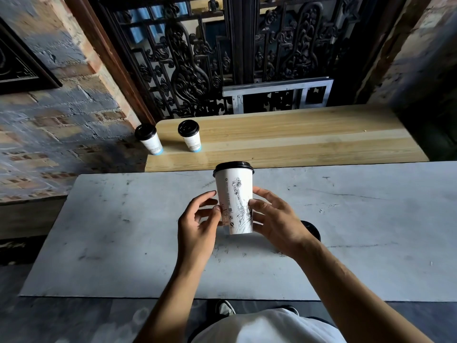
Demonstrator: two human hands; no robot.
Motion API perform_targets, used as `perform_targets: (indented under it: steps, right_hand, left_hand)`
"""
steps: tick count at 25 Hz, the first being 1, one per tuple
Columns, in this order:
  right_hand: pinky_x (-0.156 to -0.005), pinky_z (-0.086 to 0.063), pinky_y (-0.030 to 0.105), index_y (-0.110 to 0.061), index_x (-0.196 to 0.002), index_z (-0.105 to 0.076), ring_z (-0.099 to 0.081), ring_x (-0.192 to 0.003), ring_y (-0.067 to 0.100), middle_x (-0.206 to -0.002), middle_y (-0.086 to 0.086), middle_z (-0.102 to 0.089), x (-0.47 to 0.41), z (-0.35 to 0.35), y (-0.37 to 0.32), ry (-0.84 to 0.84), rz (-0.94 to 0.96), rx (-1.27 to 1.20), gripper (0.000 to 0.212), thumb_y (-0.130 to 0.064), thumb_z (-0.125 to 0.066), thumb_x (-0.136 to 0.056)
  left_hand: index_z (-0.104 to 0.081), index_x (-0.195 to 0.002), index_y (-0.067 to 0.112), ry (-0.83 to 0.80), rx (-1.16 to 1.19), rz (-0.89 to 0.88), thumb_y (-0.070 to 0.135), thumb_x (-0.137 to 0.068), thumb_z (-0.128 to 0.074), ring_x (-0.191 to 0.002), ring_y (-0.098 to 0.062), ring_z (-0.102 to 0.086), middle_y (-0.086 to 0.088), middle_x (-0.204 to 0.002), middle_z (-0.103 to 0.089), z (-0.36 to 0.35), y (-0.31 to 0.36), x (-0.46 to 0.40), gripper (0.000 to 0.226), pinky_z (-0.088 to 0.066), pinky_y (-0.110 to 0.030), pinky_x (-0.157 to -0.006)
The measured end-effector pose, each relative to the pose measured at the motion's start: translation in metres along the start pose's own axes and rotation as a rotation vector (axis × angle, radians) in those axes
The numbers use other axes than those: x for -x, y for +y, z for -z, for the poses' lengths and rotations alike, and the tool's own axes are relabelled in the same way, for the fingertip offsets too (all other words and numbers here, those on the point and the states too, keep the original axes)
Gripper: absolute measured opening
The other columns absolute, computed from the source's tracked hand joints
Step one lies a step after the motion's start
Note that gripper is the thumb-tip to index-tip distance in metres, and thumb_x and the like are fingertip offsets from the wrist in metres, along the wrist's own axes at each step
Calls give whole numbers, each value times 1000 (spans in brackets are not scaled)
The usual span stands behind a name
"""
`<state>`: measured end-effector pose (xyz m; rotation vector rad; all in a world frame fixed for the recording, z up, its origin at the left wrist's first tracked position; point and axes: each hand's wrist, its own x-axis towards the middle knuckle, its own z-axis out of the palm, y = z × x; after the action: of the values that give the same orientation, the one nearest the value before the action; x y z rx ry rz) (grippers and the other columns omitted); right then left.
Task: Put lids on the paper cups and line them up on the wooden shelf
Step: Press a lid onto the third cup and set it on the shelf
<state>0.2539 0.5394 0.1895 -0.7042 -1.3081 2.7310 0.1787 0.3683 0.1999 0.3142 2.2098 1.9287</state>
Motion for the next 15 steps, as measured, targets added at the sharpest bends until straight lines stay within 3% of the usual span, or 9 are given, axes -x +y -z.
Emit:
perform_targets:
  steps: [2,5,8,10,12,15]
  right_hand:
    - [-87,-58,47,-11,-132,-58,-71,-99,29,-115,14,-74,1,0,0,29,5,69,52,-19,-78,-86]
    - [-87,-59,43,-7,-130,-58,-69,-105,26,-122,12,-71,4,-2,0,22,35,84,49,-22,-73,-86]
    - [-90,-50,45,-14,-122,-64,-63,-103,31,-123,12,-69,3,-2,0,20,40,9,25,-19,-60,-98]
    - [-91,-51,46,-17,-114,-68,-65,-98,32,-129,14,-68,1,0,-1,6,47,6,22,-7,-54,-102]
    - [-85,-58,42,-17,-111,-69,-69,-91,28,-134,13,-66,0,2,-1,-9,74,38,28,5,-57,-97]
    - [-87,-60,42,-14,-114,-66,-68,-89,31,-138,15,-63,-2,5,2,-3,104,61,37,8,-70,-85]
  left_hand:
    - [-73,-108,40,-11,-41,-74,-10,-90,-63,-91,-14,-71,-4,-113,-70,2,2,0,54,-60,-32,-78]
    - [-76,-107,35,-34,-70,-135,-18,-83,-59,-90,-16,-69,-4,-114,-65,1,5,0,61,-56,-22,-75]
    - [-78,-109,31,10,85,0,2,-85,-65,-100,-23,-71,-10,-113,-72,-1,2,-3,40,-62,-42,-88]
    - [-78,-107,27,23,148,73,16,-85,-69,-108,-23,-72,-7,-111,-77,-2,2,-4,27,-60,-46,-94]
    - [-76,-104,25,12,156,80,21,-85,-75,-111,-18,-73,1,-109,-80,-4,4,-3,20,-60,-37,-92]
    - [-72,-106,24,-31,161,89,7,-89,-76,-112,-16,-74,4,-110,-80,-7,7,-2,25,-58,-21,-83]
